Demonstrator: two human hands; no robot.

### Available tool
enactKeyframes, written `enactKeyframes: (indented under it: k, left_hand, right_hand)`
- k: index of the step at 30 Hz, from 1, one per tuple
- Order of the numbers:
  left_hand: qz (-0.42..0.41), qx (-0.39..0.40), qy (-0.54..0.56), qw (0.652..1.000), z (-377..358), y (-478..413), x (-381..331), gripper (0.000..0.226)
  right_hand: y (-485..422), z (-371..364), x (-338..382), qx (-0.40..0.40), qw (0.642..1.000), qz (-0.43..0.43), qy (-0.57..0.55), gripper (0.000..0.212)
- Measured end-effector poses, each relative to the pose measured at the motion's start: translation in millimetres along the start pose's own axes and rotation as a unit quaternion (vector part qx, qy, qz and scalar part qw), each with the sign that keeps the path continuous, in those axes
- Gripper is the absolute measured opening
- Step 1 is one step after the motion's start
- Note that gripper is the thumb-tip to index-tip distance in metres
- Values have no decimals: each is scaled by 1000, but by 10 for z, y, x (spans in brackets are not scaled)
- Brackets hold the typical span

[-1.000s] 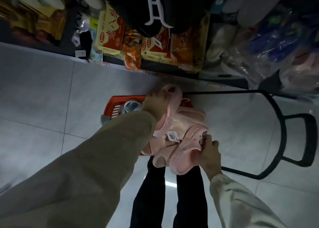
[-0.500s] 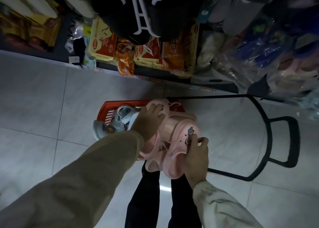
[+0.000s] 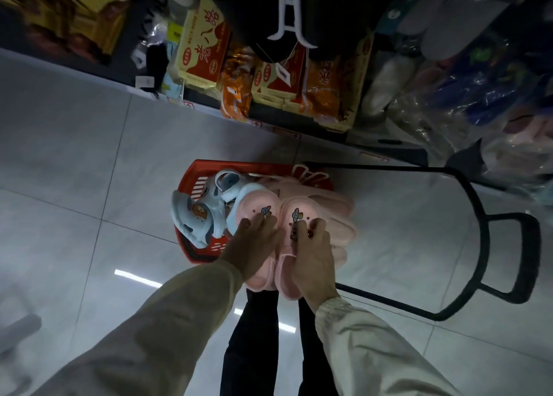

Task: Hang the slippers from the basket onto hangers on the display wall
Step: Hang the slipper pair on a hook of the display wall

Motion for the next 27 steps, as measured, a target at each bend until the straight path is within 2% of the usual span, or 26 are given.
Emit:
enactKeyframes:
  k: [5,12,15,21,24,26,27]
  left_hand:
    - [-45,-61,37,996,11,37,-147,66]
    - [-138,-102,35,985,-8,185,-224,42]
    - [-164,-109,16,980,-28,239,-260,38]
    - [-116,-60,-16,991,-207,205,-130,34]
    - [-110,-44,-20,993,-230,159,-121,26]
    - [-110,-37,-15,993,-244,146,-128,29]
    - [-106,-37,-15,994,-244,142,-128,30]
  right_hand:
    - [8,-77,-15,27,998,24,-43,57]
    - [-6,-41,-124,-5,991,17,-133,48]
    - [-60,-20,-121,-8,989,2,-149,54]
    - [-130,-55,0,46,986,30,-159,52]
    - [-156,-82,33,96,978,57,-174,62]
    - [-214,-48,30,113,971,54,-203,53]
    - [-280,10,17,97,972,45,-210,46]
Point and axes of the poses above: each hand's wrist, its own y-axis away from the middle knuckle, its own z-axis out of the back of the hand, x = y × z, the point moved 8 cm from there along -y, towards the middle knuckle, and after that the axes turned 12 degrees about -x, right-handed, at the moved point
